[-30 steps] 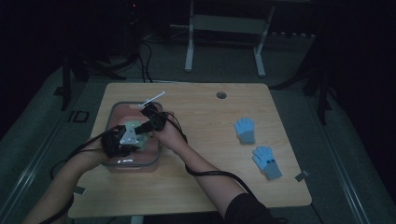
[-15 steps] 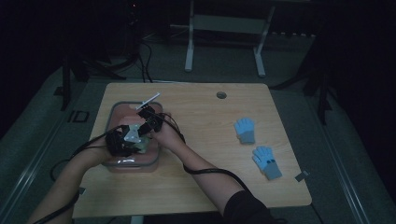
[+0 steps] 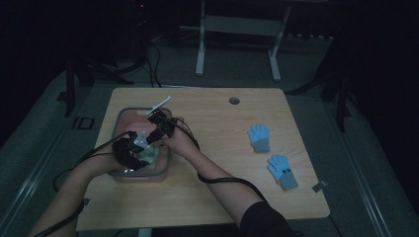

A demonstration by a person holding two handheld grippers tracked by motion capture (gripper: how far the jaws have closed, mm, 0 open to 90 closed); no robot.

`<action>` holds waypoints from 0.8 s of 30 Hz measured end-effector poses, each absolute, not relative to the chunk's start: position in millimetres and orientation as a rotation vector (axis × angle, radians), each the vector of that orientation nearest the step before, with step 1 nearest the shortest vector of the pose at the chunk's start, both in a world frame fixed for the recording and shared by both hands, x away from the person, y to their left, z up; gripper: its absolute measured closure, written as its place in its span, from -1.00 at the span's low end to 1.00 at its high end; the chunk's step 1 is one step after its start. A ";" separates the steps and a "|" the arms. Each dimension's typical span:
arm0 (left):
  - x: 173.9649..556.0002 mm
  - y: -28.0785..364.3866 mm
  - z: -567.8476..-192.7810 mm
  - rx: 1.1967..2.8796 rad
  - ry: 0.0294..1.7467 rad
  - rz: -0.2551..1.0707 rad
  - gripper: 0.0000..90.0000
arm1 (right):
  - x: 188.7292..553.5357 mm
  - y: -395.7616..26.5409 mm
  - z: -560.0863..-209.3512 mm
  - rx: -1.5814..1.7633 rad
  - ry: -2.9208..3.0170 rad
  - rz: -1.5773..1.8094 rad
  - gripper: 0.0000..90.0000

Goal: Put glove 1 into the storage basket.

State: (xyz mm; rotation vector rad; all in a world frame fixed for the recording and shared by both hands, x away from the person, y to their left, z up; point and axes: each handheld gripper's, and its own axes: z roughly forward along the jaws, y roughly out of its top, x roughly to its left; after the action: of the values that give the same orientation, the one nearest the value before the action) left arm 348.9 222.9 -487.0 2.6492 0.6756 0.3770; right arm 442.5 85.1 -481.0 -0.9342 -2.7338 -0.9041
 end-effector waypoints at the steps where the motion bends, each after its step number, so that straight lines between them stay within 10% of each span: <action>1: 348.0 224.0 -484.1 2.636 0.701 0.382 -0.12 | 442.1 82.8 -478.7 -0.932 -2.729 -0.912 0.21; 24: 330.3 183.1 -449.4 2.483 0.776 0.340 -0.20 | 412.1 0.5 -434.4 -0.790 -2.762 -1.086 0.18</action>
State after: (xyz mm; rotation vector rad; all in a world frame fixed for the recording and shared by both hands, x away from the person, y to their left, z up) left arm 330.3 183.1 -449.4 2.4830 0.7760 0.3399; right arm 412.1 0.5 -434.4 -0.7897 -2.7619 -1.0863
